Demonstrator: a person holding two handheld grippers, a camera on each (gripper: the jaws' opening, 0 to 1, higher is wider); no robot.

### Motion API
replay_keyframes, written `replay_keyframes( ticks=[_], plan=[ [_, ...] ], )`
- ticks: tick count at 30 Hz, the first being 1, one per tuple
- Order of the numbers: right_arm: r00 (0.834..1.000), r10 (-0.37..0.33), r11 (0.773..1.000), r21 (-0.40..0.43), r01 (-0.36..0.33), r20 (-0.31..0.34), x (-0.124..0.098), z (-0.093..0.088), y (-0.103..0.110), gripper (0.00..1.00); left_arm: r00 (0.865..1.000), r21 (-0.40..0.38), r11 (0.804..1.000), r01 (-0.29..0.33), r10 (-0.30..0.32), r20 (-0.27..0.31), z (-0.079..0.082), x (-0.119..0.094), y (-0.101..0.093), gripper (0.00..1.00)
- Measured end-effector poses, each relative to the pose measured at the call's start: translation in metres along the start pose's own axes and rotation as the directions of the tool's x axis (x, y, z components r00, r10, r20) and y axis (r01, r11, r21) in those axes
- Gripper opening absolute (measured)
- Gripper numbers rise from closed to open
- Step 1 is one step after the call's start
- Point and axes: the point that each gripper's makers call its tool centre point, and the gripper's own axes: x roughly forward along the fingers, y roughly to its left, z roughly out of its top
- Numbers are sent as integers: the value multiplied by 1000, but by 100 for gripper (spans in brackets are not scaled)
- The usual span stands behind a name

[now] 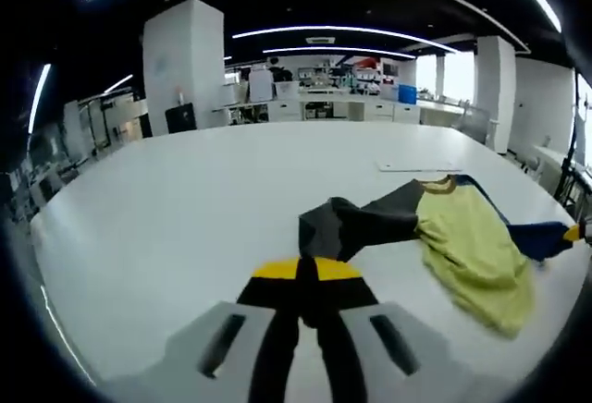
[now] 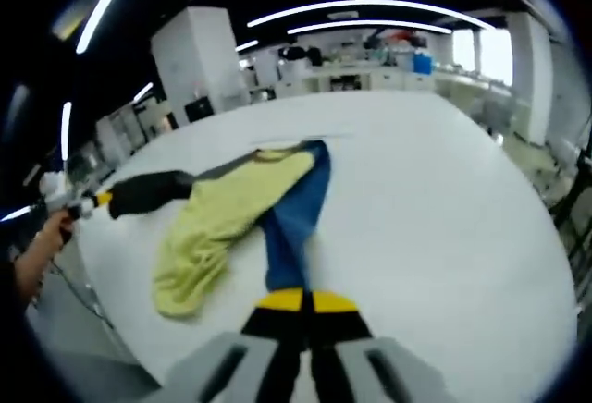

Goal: Fold the garment on the visible template until the final outline fits inside the template.

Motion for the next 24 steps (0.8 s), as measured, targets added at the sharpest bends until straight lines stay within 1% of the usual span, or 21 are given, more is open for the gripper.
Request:
replay_keyframes(
  ticks=[1,2,3,5,6,7,9,10,11,14,18,21,22,24],
  plan=[
    [1000,-10,1000,-2,10,-11,-1,1,-6,0,1000,2,1000,-9,9,-6,-1,3,9,1],
    [1000,-20,1000,-8,20,-17,-1,2,-11,0,1000,-2,1000,-18,18,-10,-3,2,14,1],
    [999,-32,999,-10,32,-20,-1,5,-19,0,999,2,1000,-29,29,-16,-5,3,20,1],
    [999,-44,999,-2,44,-21,-3,9,-29,0,998,0,999,-51,50,-32,-9,5,31,1],
    [999,-48,999,7,48,-25,-4,10,-32,0,998,6,998,-56,56,-42,-12,14,34,1],
    [998,-54,998,17,55,-25,-4,12,-37,0,997,6,998,-63,63,-52,-15,17,38,1],
    [997,-69,998,2,69,-39,-3,13,-48,0,995,12,997,-78,78,-62,-19,14,45,1],
    [996,-71,997,4,71,-52,-2,13,-53,0,993,20,996,-88,89,-78,-21,14,43,1],
    [996,-71,997,10,72,-58,-1,13,-57,0,993,23,996,-89,90,-81,-22,15,44,1],
    [995,-65,997,41,68,-74,0,16,-68,0,989,34,995,-96,99,-111,-29,20,50,1],
    [989,-104,994,19,106,-106,2,17,-88,0,982,81,990,-112,123,-141,-35,24,58,1],
    [988,-103,993,40,108,-117,5,20,-102,0,976,95,988,-123,138,-169,-43,25,61,1],
    [987,-106,993,46,112,-121,6,20,-106,0,975,99,988,-123,138,-172,-44,28,63,1],
    [981,-129,991,28,135,-146,7,19,-117,0,973,123,985,-117,139,-184,-44,35,65,1]
  ],
)
